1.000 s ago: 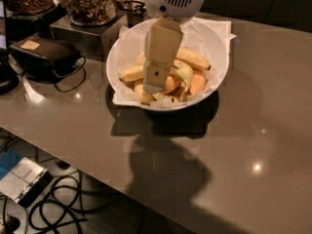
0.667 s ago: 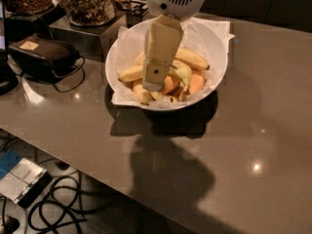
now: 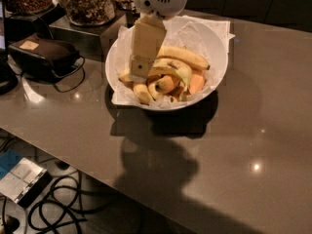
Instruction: Pick banana from white bowl
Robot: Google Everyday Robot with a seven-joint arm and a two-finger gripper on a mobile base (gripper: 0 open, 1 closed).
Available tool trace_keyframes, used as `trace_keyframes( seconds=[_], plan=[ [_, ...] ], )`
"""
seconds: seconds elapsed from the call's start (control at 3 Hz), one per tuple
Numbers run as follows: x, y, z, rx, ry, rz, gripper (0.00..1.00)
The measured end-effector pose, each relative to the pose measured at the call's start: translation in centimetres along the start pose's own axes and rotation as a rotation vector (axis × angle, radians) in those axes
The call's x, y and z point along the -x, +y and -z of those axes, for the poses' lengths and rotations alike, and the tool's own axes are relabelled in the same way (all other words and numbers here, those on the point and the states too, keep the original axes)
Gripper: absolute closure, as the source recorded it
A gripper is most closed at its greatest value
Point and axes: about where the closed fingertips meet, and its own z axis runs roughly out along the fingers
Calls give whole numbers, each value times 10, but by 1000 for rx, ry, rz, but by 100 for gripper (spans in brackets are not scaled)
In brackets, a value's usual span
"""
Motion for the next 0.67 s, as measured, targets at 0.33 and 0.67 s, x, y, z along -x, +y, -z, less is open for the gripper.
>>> trace_keyframes(
  seconds=[0.33, 0.67],
  plan=[
    [5, -6, -16, 31, 26, -25, 37],
    [11, -12, -35, 68, 49, -43, 36]
  ],
)
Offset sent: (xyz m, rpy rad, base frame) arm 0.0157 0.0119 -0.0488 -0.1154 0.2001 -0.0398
